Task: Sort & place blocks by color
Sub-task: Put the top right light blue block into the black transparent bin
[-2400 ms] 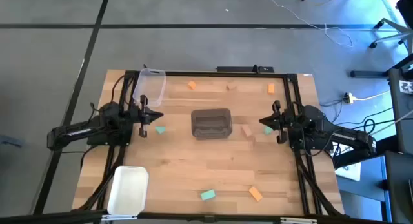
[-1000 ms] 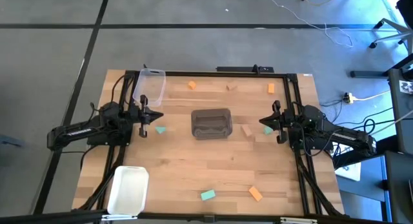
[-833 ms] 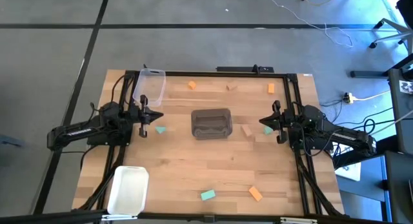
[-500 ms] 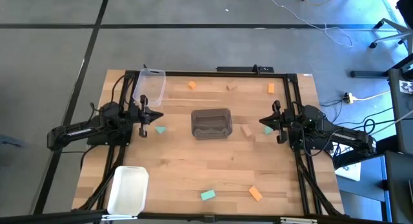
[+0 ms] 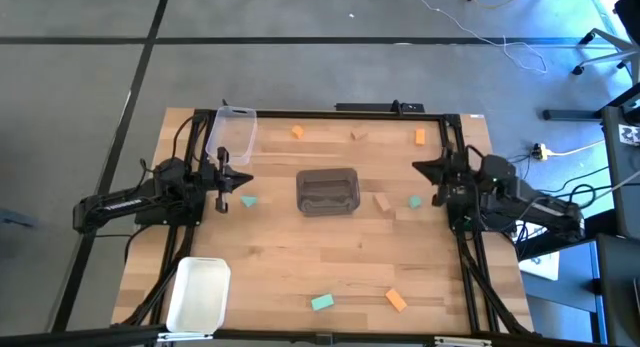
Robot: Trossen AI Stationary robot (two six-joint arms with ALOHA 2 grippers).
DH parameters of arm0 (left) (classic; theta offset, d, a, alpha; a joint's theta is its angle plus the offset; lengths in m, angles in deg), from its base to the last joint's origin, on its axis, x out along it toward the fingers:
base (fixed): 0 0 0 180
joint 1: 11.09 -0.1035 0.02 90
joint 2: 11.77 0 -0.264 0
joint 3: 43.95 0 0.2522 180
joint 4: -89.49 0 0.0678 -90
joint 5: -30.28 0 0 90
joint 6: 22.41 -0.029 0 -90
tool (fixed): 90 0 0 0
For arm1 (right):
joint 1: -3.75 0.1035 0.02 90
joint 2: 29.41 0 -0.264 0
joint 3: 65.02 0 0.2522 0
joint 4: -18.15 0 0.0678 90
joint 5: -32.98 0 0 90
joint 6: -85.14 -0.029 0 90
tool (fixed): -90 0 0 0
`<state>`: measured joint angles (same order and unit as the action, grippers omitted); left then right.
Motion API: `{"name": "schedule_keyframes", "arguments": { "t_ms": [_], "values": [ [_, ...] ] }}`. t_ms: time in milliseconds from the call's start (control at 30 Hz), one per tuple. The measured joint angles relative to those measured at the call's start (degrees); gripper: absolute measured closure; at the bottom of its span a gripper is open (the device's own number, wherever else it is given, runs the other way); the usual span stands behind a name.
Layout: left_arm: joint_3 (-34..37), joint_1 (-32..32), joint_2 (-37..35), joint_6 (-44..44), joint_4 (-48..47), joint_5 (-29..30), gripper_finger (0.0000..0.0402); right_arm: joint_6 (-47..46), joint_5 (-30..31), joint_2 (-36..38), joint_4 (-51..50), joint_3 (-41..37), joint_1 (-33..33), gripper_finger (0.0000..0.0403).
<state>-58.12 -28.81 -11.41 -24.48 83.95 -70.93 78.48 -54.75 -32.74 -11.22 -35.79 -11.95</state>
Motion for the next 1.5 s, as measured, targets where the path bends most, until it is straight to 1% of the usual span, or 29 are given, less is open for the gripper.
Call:
{"name": "schedule_keyframes", "arguments": {
  "t_ms": [67,133,200,267,367,467,533,633,700,800,900,1000,1100,1233,1333,1400,1500],
  "values": [
    [-0.01,0.00,0.00,-0.48,0.00,0.05,0.0401,-2.21,1.98,-2.48,-5.81,4.50,0.00,0.0401],
    [-0.01,0.00,0.00,-4.88,0.01,0.97,0.0401,-4.59,3.08,-5.67,-11.37,8.62,-0.02,0.0401],
    [-0.02,0.00,0.00,-9.89,0.01,2.52,0.0401,-8.38,3.73,-9.47,-13.08,11.57,-0.02,0.0401],
    [0.00,0.00,0.00,-12.84,-0.01,3.56,0.0401,-12.22,3.81,-13.40,-13.73,14.68,-0.02,0.0402],
    [-0.01,0.00,0.00,-14.81,0.00,4.28,0.0401,-17.17,3.80,-19.69,-19.06,19.81,-0.02,0.0402],
    [0.00,0.00,0.00,-15.05,0.15,4.39,0.0401,-23.97,3.75,-26.19,-28.37,25.86,-0.02,0.0402],
    [-0.02,0.00,0.00,-15.03,0.45,5.90,0.0401,-28.43,3.67,-30.37,-35.88,30.15,-0.02,0.0402],
    [0.00,0.00,0.00,-14.19,0.42,6.49,0.0401,-32.13,1.98,-36.71,-46.82,36.01,-0.02,0.0403],
    [-0.01,0.00,0.00,-13.52,0.39,6.51,0.0401,-31.75,-1.01,-40.47,-52.88,39.08,-0.02,0.0402],
    [0.00,0.00,0.00,-13.41,0.40,7.32,0.0401,-30.58,-4.95,-45.15,-58.68,42.11,0.00,0.0394],
    [0.00,0.00,0.00,-13.39,0.40,7.69,0.0401,-30.55,-6.50,-48.36,-60.67,43.19,-0.01,0.0378],
    [0.00,0.00,0.00,-11.95,0.40,7.63,0.0401,-28.73,-13.23,-51.19,-60.62,43.52,-0.15,0.0357],
    [0.00,0.00,0.00,-8.84,0.40,7.60,0.0401,-27.47,-16.03,-53.98,-61.04,43.52,-0.27,0.0328],
    [0.00,0.00,0.00,-6.37,0.40,7.39,0.0401,-26.77,-16.31,-58.20,-63.13,43.52,-0.31,0.0284],
    [-0.01,0.00,0.00,-5.55,0.40,7.08,0.0401,-24.34,-16.27,-61.13,-62.94,43.52,-0.31,0.0255],
    [0.00,0.00,0.00,-5.51,0.40,7.08,0.0401,-23.46,-14.83,-62.97,-62.98,43.52,-0.31,0.0241],
    [-0.01,0.00,0.00,-5.50,0.40,7.08,0.0401,-27.24,-10.67,-65.99,-62.78,43.26,-0.31,0.0233]
  ]
}}
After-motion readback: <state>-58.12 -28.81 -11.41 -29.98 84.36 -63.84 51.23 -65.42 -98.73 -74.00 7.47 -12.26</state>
